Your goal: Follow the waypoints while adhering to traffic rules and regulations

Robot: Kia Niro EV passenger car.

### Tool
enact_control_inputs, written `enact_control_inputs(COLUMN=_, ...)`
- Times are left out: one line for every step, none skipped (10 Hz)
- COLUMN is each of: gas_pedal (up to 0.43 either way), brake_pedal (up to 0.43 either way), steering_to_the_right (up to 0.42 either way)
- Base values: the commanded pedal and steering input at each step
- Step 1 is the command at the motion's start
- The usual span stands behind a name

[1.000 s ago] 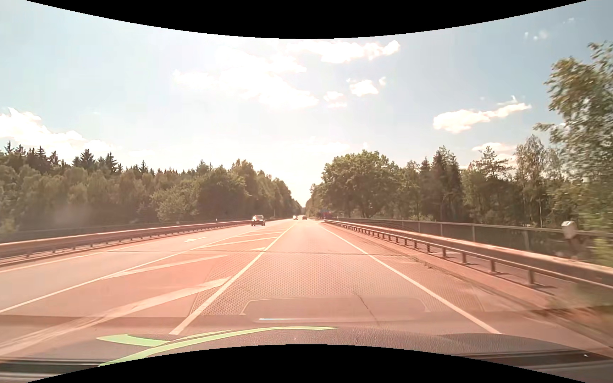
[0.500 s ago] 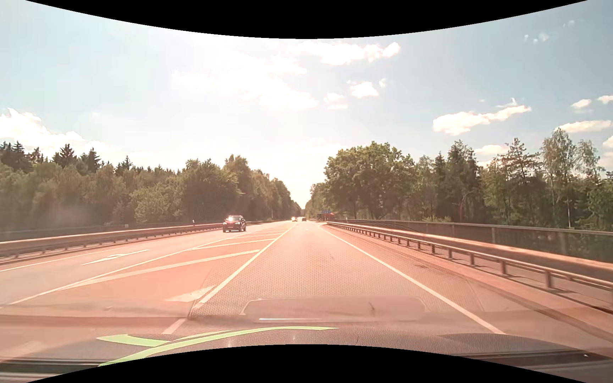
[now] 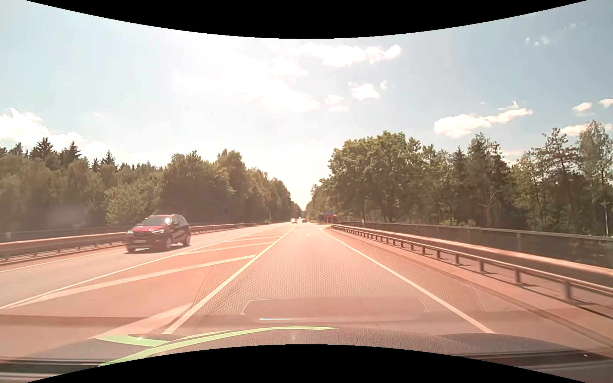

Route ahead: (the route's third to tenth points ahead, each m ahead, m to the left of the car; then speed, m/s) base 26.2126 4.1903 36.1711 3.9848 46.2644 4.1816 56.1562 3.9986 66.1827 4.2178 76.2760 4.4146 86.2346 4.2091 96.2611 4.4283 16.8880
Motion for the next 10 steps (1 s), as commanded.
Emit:
enact_control_inputs(gas_pedal=0.028, brake_pedal=0.000, steering_to_the_right=-0.004)
enact_control_inputs(gas_pedal=0.028, brake_pedal=0.000, steering_to_the_right=-0.005)
enact_control_inputs(gas_pedal=0.028, brake_pedal=0.000, steering_to_the_right=-0.005)
enact_control_inputs(gas_pedal=0.028, brake_pedal=0.000, steering_to_the_right=-0.004)
enact_control_inputs(gas_pedal=0.028, brake_pedal=0.000, steering_to_the_right=-0.004)
enact_control_inputs(gas_pedal=0.028, brake_pedal=0.000, steering_to_the_right=-0.004)
enact_control_inputs(gas_pedal=0.028, brake_pedal=0.000, steering_to_the_right=-0.003)
enact_control_inputs(gas_pedal=0.028, brake_pedal=0.000, steering_to_the_right=-0.002)
enact_control_inputs(gas_pedal=0.028, brake_pedal=0.000, steering_to_the_right=0.000)
enact_control_inputs(gas_pedal=0.028, brake_pedal=0.000, steering_to_the_right=0.000)
